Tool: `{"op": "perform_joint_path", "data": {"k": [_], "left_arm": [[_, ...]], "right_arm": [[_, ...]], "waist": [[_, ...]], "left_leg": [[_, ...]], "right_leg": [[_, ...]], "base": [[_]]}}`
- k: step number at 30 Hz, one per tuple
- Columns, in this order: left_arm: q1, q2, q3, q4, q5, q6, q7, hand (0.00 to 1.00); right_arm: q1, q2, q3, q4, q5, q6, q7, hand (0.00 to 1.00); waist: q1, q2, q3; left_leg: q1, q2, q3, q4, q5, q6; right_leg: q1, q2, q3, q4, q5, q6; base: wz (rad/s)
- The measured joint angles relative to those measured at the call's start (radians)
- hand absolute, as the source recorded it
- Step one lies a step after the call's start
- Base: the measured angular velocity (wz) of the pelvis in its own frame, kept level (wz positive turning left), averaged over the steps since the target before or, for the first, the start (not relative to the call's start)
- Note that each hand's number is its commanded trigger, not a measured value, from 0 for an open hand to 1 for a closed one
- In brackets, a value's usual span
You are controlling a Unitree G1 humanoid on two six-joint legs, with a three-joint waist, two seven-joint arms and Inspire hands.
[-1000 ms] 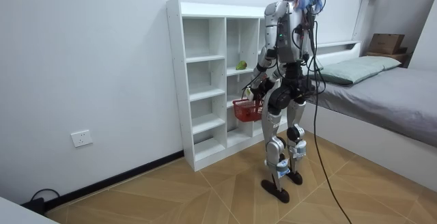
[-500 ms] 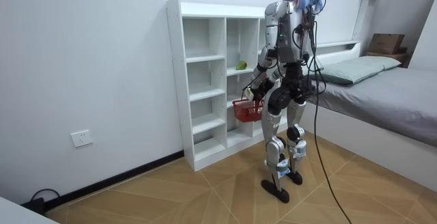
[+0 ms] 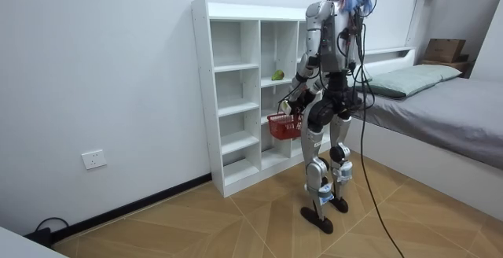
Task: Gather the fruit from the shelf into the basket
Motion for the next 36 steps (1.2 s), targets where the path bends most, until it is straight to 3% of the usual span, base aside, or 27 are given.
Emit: {"op": "perform_joint_path", "data": {"k": [7, 10, 13, 14, 18, 22, 25, 30, 33, 36], "left_arm": [[0.016, 0.004, 0.002, 0.000, -0.008, 0.000, 0.001, 1.00], [0.025, 0.007, 0.002, 0.000, -0.008, 0.000, 0.003, 1.00], [0.036, 0.016, 0.008, -0.001, -0.008, 0.000, 0.004, 1.00], [0.037, 0.020, 0.011, -0.005, -0.008, 0.000, 0.006, 1.00], [0.061, 0.036, 0.035, -0.037, -0.008, -0.002, 0.029, 1.00], [0.078, 0.042, 0.041, -0.052, -0.012, -0.002, 0.050, 1.00], [0.079, 0.042, 0.049, -0.069, -0.030, -0.003, 0.065, 1.00], [0.080, 0.038, 0.069, -0.068, -0.032, -0.007, 0.068, 1.00], [0.088, 0.037, 0.102, -0.063, -0.034, -0.007, 0.088, 1.00], [0.098, 0.034, 0.121, -0.060, -0.033, -0.007, 0.092, 1.00]], "right_arm": [[0.048, -0.009, 0.008, -0.055, -0.015, -0.011, 0.002, 0.00], [0.069, -0.017, 0.011, -0.106, -0.042, -0.010, 0.013, 0.00], [0.101, -0.028, 0.017, -0.163, -0.081, -0.010, 0.023, 0.00], [0.119, -0.045, 0.018, -0.191, -0.102, -0.010, 0.027, 0.00], [0.174, -0.066, 0.034, -0.303, -0.188, -0.010, 0.031, 0.00], [0.197, -0.069, 0.037, -0.338, -0.219, -0.009, 0.039, 0.00], [0.204, -0.075, 0.036, -0.400, -0.267, 0.001, 0.042, 0.00], [0.204, -0.117, 0.034, -0.550, -0.334, 0.004, 0.063, 0.00], [0.209, -0.123, 0.034, -0.633, -0.398, 0.007, 0.071, 0.00], [0.210, -0.127, 0.035, -0.685, -0.463, 0.008, 0.078, 0.00]], "waist": [[0.002, -0.007, -0.0053], [0.002, -0.019, -0.0130], [0.003, -0.027, -0.0161], [0.002, -0.030, -0.0203], [0.002, -0.038, -0.0225], [0.005, -0.047, -0.0203], [0.014, -0.060, -0.0142], [0.020, -0.074, -0.0155], [0.023, -0.081, -0.0196], [0.025, -0.084, -0.0186]], "left_leg": [[0.006, -0.001, -0.002, 0.002, 0.000, 0.000], [0.010, -0.001, -0.003, 0.002, 0.002, -0.001], [0.040, 0.002, -0.005, 0.001, 0.002, -0.001], [0.043, 0.003, -0.006, 0.001, 0.002, -0.001], [0.043, 0.001, -0.007, 0.003, 0.004, 0.001], [0.044, -0.002, -0.008, 0.008, 0.005, 0.003], [0.057, -0.007, -0.007, 0.002, 0.007, 0.004], [0.105, -0.016, -0.015, -0.017, 0.008, 0.005], [0.111, -0.015, -0.015, -0.023, 0.008, 0.005], [0.119, -0.015, -0.018, -0.023, 0.008, 0.006]], "right_leg": [[0.006, 0.000, -0.002, 0.002, 0.000, 0.000], [0.008, 0.000, -0.002, 0.003, 0.000, 0.000], [0.039, -0.001, -0.003, 0.001, 0.000, 0.000], [0.044, -0.001, -0.003, 0.001, 0.000, 0.000], [0.046, -0.008, -0.003, 0.003, 0.000, 0.000], [0.051, -0.013, -0.001, 0.002, 0.000, 0.001], [0.059, -0.014, 0.004, 0.001, -0.001, 0.002], [0.111, -0.010, -0.002, -0.014, -0.005, 0.008], [0.115, -0.010, -0.004, -0.012, -0.006, 0.009], [0.119, -0.012, -0.005, -0.013, -0.007, 0.009]], "base": [[0.00], [0.00], [0.00], [0.00], [0.00], [0.02], [-0.01], [0.05], [0.01], [0.01]]}}
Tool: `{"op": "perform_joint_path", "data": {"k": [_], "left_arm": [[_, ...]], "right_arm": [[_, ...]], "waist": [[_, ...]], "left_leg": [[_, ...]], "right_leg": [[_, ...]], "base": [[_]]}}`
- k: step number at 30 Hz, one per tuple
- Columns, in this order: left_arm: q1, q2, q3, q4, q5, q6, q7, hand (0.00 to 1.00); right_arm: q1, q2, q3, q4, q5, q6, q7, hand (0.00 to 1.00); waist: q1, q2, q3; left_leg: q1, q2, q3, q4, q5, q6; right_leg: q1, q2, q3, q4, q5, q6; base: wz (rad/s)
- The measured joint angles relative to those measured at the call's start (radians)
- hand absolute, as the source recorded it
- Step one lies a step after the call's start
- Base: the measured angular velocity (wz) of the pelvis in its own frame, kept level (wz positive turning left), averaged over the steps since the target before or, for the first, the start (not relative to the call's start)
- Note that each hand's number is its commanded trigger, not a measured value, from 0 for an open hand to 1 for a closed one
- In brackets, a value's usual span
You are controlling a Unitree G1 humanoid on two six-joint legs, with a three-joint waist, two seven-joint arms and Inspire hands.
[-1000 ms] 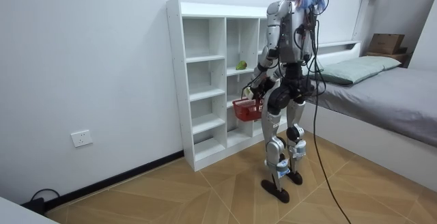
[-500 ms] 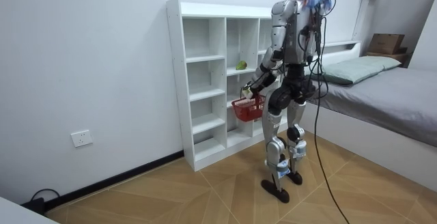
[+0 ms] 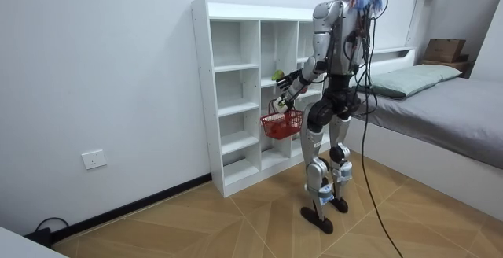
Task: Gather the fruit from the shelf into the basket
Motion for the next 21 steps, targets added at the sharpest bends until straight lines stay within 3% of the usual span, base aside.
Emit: {"op": "perform_joint_path", "data": {"k": [4, 8, 15, 21], "left_arm": [[0.003, -0.003, 0.039, 0.000, -0.006, -0.001, 0.023, 1.00], [0.000, -0.005, 0.057, -0.001, -0.019, -0.014, 0.047, 1.00], [0.001, -0.007, 0.065, 0.005, 0.006, -0.017, 0.051, 1.00], [0.002, -0.003, 0.103, 0.004, 0.052, -0.017, 0.049, 1.00]], "right_arm": [[-0.002, -0.005, 0.000, -0.079, -0.077, 0.004, -0.002, 0.00], [-0.018, -0.009, 0.000, -0.101, -0.130, 0.004, -0.010, 0.00], [-0.043, -0.006, -0.001, -0.104, -0.183, 0.004, -0.015, 0.00], [-0.095, -0.011, -0.010, -0.144, -0.238, 0.004, -0.052, 0.00]], "waist": [[0.008, -0.011, 0.0051], [0.020, -0.036, 0.0102], [0.053, -0.073, 0.0052], [0.064, -0.094, 0.0075]], "left_leg": [[0.009, 0.002, 0.002, -0.008, 0.000, 0.000], [0.021, 0.002, 0.001, -0.014, 0.000, 0.000], [0.024, -0.001, -0.011, -0.014, 0.000, 0.000], [0.024, -0.001, -0.016, -0.013, 0.000, 0.000]], "right_leg": [[0.004, 0.001, 0.004, -0.001, 0.000, 0.000], [0.020, 0.004, 0.005, -0.002, 0.000, 0.000], [0.027, 0.005, 0.001, -0.002, 0.000, 0.000], [0.029, 0.005, -0.003, -0.003, 0.000, 0.000]], "base": [[-0.02], [0.00], [0.04], [0.01]]}}
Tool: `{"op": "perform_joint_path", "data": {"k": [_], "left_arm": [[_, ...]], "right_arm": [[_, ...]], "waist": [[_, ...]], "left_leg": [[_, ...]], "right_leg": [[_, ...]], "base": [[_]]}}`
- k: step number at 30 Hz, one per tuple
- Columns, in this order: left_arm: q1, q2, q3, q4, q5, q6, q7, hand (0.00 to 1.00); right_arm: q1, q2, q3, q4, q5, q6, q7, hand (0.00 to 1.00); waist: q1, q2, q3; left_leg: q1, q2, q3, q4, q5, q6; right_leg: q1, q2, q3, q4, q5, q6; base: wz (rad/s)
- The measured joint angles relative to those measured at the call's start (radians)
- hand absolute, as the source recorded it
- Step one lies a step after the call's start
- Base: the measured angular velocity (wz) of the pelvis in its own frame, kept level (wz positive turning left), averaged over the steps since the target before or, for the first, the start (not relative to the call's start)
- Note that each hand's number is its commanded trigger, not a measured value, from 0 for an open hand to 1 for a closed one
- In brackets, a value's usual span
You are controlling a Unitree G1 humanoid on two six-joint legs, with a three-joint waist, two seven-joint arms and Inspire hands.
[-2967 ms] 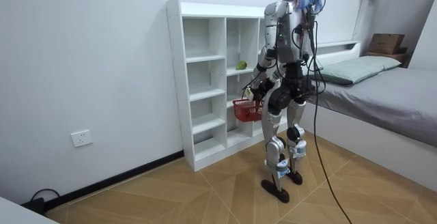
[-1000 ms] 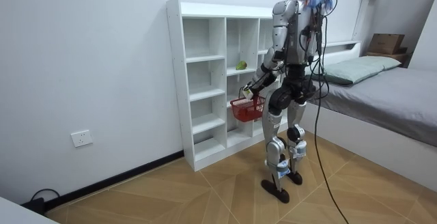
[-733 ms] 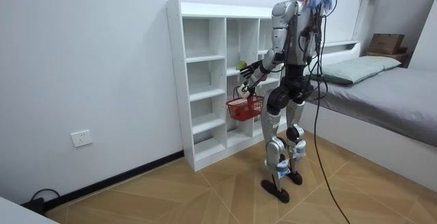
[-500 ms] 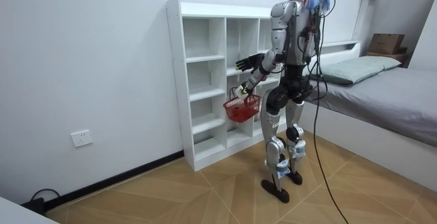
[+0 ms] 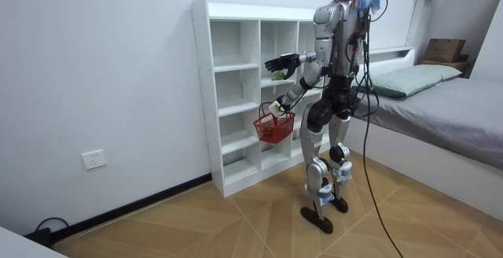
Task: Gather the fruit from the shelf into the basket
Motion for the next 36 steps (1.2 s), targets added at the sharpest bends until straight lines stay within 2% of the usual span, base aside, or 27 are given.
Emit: {"op": "perform_joint_path", "data": {"k": [4, 9, 14, 17, 19, 21, 23, 32, 36], "left_arm": [[0.004, 0.001, 0.024, 0.000, 0.038, 0.000, -0.019, 1.00], [0.009, 0.010, 0.030, -0.008, 0.074, 0.004, -0.027, 1.00], [0.009, 0.012, 0.057, -0.011, 0.087, 0.014, -0.066, 1.00], [0.012, 0.013, 0.081, -0.012, 0.102, 0.024, -0.086, 1.00], [0.018, 0.015, 0.086, -0.016, 0.111, 0.026, -0.100, 1.00], [0.030, 0.028, 0.085, -0.025, 0.133, 0.032, -0.109, 1.00], [0.043, 0.031, 0.085, -0.030, 0.153, 0.038, -0.111, 1.00], [0.053, 0.037, 0.098, -0.079, 0.273, 0.090, -0.147, 1.00], [0.061, 0.036, 0.099, -0.079, 0.280, 0.115, -0.173, 1.00]], "right_arm": [[-0.025, 0.001, -0.041, 0.000, -0.007, 0.003, -0.026, 0.00], [-0.076, 0.000, -0.077, 0.000, -0.005, 0.023, -0.059, 0.00], [-0.093, -0.023, -0.101, 0.009, 0.036, 0.023, -0.072, 0.00], [-0.094, -0.039, -0.120, 0.032, 0.036, 0.023, -0.082, 0.00], [-0.094, -0.042, -0.146, 0.050, 0.058, 0.037, -0.082, 0.00], [-0.096, -0.051, -0.171, 0.060, 0.095, 0.056, -0.100, 0.00], [-0.115, -0.051, -0.184, 0.096, 0.120, 0.059, -0.118, 0.00], [-0.171, -0.058, -0.195, 0.216, 0.152, 0.068, -0.156, 0.00], [-0.247, -0.058, -0.203, 0.355, 0.148, 0.110, -0.156, 0.00]], "waist": [[0.003, -0.025, 0.0029], [0.009, -0.052, 0.0041], [0.033, -0.057, 0.0041], [0.036, -0.062, 0.0038], [0.034, -0.073, 0.0048], [0.035, -0.095, 0.0041], [0.030, -0.103, 0.0043], [0.027, -0.100, 0.0069], [0.029, -0.098, 0.0081]], "left_leg": [[0.000, 0.000, -0.001, 0.001, 0.000, 0.000], [-0.001, 0.000, -0.012, 0.002, -0.001, 0.000], [-0.002, -0.001, -0.027, 0.001, 0.000, 0.000], [-0.008, -0.003, -0.036, 0.006, 0.000, 0.000], [-0.014, -0.003, -0.048, 0.008, 0.000, 0.000], [-0.020, -0.003, -0.058, 0.012, 0.000, 0.000], [-0.019, -0.003, -0.059, 0.016, 0.000, 0.000], [-0.039, -0.005, -0.068, 0.036, -0.002, -0.001], [-0.044, -0.007, -0.069, 0.039, -0.002, -0.001]], "right_leg": [[0.005, -0.003, -0.023, -0.001, 0.000, 0.000], [0.012, -0.003, -0.025, -0.003, 0.000, 0.000], [0.013, -0.002, -0.024, -0.003, 0.000, 0.000], [0.015, -0.004, -0.038, -0.003, 0.000, 0.000], [0.015, -0.005, -0.039, -0.003, -0.001, 0.001], [0.017, -0.004, -0.049, -0.004, -0.001, 0.002], [0.023, -0.004, -0.049, -0.004, -0.001, 0.002], [0.030, -0.004, -0.053, -0.018, -0.001, 0.004], [0.028, -0.005, -0.055, -0.018, -0.001, 0.004]], "base": [[0.06], [0.09], [0.05], [0.14], [0.21], [0.16], [0.12], [0.09], [0.01]]}}
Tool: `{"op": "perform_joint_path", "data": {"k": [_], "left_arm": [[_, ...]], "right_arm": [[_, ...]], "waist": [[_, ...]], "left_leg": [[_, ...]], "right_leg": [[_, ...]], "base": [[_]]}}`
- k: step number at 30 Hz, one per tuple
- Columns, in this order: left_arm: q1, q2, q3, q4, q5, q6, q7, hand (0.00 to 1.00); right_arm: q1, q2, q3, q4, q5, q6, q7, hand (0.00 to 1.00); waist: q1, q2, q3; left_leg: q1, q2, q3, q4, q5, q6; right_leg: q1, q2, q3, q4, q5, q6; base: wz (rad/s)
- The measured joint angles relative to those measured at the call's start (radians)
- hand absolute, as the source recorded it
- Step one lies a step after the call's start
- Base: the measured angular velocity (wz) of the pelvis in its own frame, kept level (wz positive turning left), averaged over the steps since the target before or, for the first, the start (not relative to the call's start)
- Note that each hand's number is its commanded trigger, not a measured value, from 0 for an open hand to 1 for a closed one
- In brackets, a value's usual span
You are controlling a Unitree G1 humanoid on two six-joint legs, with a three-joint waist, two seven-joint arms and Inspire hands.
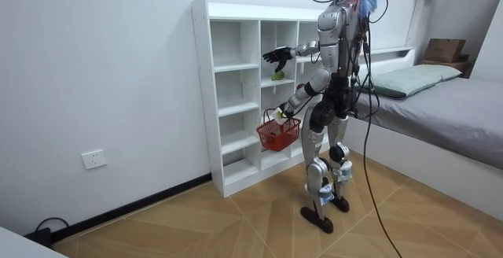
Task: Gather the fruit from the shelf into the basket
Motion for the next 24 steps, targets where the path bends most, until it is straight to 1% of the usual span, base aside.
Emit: {"op": "perform_joint_path", "data": {"k": [4, 5, 6, 9, 12, 14, 17, 18, 21, 24], "left_arm": [[0.006, 0.001, 0.005, 0.004, 0.004, 0.003, -0.017, 1.00], [0.006, 0.002, 0.007, 0.008, 0.010, 0.003, -0.023, 1.00], [0.006, 0.004, 0.006, 0.011, 0.011, 0.003, -0.027, 1.00], [0.006, 0.008, 0.003, 0.033, 0.011, 0.004, -0.033, 1.00], [0.011, 0.014, 0.004, 0.040, 0.025, 0.012, -0.033, 1.00], [0.013, 0.019, 0.004, 0.040, 0.025, 0.025, -0.034, 1.00], [0.013, 0.027, 0.010, 0.040, 0.027, 0.025, -0.038, 1.00], [0.013, 0.030, 0.010, 0.040, 0.029, 0.025, -0.040, 1.00], [0.013, 0.030, 0.011, 0.039, 0.029, 0.028, -0.044, 1.00], [0.013, 0.030, 0.018, 0.036, 0.044, 0.033, -0.049, 1.00]], "right_arm": [[-0.055, -0.005, -0.027, 0.116, 0.002, -0.001, -0.001, 0.00], [-0.067, -0.008, -0.028, 0.147, 0.003, 0.000, -0.001, 0.00], [-0.073, -0.011, -0.027, 0.168, 0.004, 0.000, 0.000, 0.00], [-0.102, -0.012, -0.008, 0.231, 0.006, 0.001, 0.016, 0.00], [-0.105, -0.013, -0.008, 0.240, 0.009, 0.011, 0.032, 0.00], [-0.105, -0.013, -0.007, 0.241, 0.020, 0.027, 0.055, 0.00], [-0.105, -0.013, 0.014, 0.241, 0.010, 0.044, 0.086, 0.00], [-0.105, -0.014, 0.017, 0.241, 0.003, 0.045, 0.098, 0.00], [-0.105, -0.016, 0.017, 0.241, 0.001, 0.048, 0.120, 0.00], [-0.105, -0.021, 0.015, 0.239, -0.008, 0.063, 0.152, 0.00]], "waist": [[0.006, 0.000, -0.0002], [0.013, -0.001, -0.0006], [0.020, -0.002, -0.0020], [0.025, -0.003, -0.0021], [0.026, -0.005, -0.0021], [0.027, -0.010, -0.0004], [0.036, -0.028, 0.0023], [0.040, -0.033, 0.0047], [0.048, -0.036, 0.0062], [0.049, -0.036, 0.0060]], "left_leg": [[-0.003, -0.001, -0.005, 0.002, 0.000, 0.000], [-0.005, -0.001, -0.010, 0.002, 0.000, 0.000], [-0.009, -0.001, -0.010, 0.003, 0.000, 0.000], [-0.014, -0.003, -0.015, 0.012, 0.001, 0.000], [-0.017, -0.005, -0.022, 0.013, 0.001, 0.000], [-0.020, -0.005, -0.023, 0.015, 0.001, 0.000], [-0.026, -0.006, -0.023, 0.022, 0.001, 0.000], [-0.027, -0.006, -0.025, 0.025, 0.001, 0.000], [-0.033, -0.005, -0.023, 0.032, -0.001, 0.001], [-0.047, -0.005, -0.028, 0.038, -0.002, 0.001]], "right_leg": [[-0.002, 0.000, -0.003, 0.000, 0.000, 0.000], [-0.004, 0.000, -0.002, 0.000, 0.000, 0.000], [-0.011, 0.000, -0.002, 0.001, 0.000, 0.000], [-0.015, -0.001, -0.003, 0.000, 0.000, 0.000], [-0.015, -0.003, -0.009, 0.000, 0.000, 0.001], [-0.016, -0.005, -0.013, 0.000, -0.001, 0.002], [-0.017, -0.005, -0.017, 0.000, -0.001, 0.002], [-0.017, -0.005, -0.018, 0.000, -0.001, 0.002], [-0.017, -0.006, -0.021, 0.000, -0.001, 0.002], [-0.020, -0.007, -0.025, 0.001, -0.001, 0.002]], "base": [[0.01], [0.00], [0.00], [0.03], [0.07], [0.05], [0.00], [0.00], [0.03], [0.06]]}}
